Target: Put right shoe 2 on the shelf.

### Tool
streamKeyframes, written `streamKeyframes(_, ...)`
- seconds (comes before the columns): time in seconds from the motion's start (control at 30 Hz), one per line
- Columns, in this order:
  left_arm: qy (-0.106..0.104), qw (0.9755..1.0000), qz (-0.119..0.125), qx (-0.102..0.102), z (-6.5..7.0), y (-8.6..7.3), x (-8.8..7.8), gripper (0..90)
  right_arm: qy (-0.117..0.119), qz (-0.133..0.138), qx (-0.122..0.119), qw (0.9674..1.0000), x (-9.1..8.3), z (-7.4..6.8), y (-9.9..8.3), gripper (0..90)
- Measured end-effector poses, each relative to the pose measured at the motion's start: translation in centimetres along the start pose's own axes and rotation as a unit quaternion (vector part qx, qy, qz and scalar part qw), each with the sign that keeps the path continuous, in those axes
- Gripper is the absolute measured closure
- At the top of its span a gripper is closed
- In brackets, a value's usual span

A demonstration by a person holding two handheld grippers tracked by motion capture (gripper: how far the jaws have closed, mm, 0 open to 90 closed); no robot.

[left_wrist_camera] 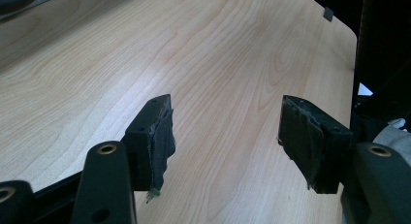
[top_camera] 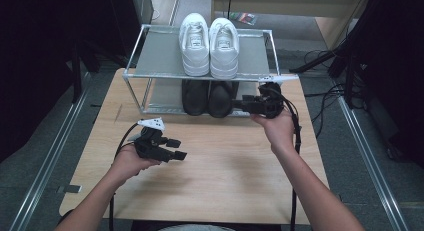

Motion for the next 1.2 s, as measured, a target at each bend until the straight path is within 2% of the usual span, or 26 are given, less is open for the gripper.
streamKeyframes(0.07,0.001,1.0,0.0,0.001,0.0,0.0,0.0,37.6,0.006,-0.001,0.005,1.0,0.2,-0.1,-1.0,47.5)
streamKeyframes(0.27,0.002,1.0,0.0,0.002,0.0,0.0,0.0,37.6,0.018,-0.01,-0.001,0.9998,1.1,-0.8,-3.5,47.6)
streamKeyframes(0.3,0.002,1.0,0.0,0.002,0.0,0.0,0.0,37.6,0.018,-0.01,-0.001,0.9998,1.1,-0.8,-3.5,47.6)
streamKeyframes(0.33,0.003,1.0,-0.001,0.003,0.0,0.0,0.0,37.6,0.02,-0.009,-0.006,0.9997,1.4,-1.0,-4.4,47.8)
streamKeyframes(0.53,0.005,1.0,-0.003,0.005,0.0,-0.1,0.1,37.6,0.037,-0.013,-0.005,0.9992,2.0,-1.6,-6.7,47.9)
streamKeyframes(0.6,0.006,1.0,-0.003,0.005,0.0,-0.1,0.1,37.6,0.033,-0.018,-0.018,0.9991,2.2,-1.9,-7.4,47.8)
streamKeyframes(0.67,0.006,1.0,-0.004,0.006,-0.1,-0.1,0.1,37.5,0.039,-0.01,-0.026,0.9989,2.3,-2.0,-8.1,47.8)
streamKeyframes(0.93,0.009,0.9998,-0.008,0.016,0.0,0.0,0.5,35.7,0.053,-0.016,-0.037,0.9978,2.9,-2.8,-9.6,47.8)
streamKeyframes(1.0,0.01,0.9997,-0.011,0.02,0.0,0.1,0.5,35.2,0.055,-0.019,-0.046,0.9973,3.1,-3.2,-9.8,47.8)
streamKeyframes(1.2,0.01,0.9996,-0.013,0.021,0.1,0.0,0.7,34.4,0.067,-0.022,-0.051,0.9962,3.7,-3.9,-9.9,47.0)
Point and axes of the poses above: each handheld gripper's, and its own axes: x roughly forward along the jaws, y roughly out of its top, z roughly to its right, the point moved 3 cm from there along x, roughly forward along the jaws, and after that the axes turned 7 degrees about -x, right-handed, at the moved point
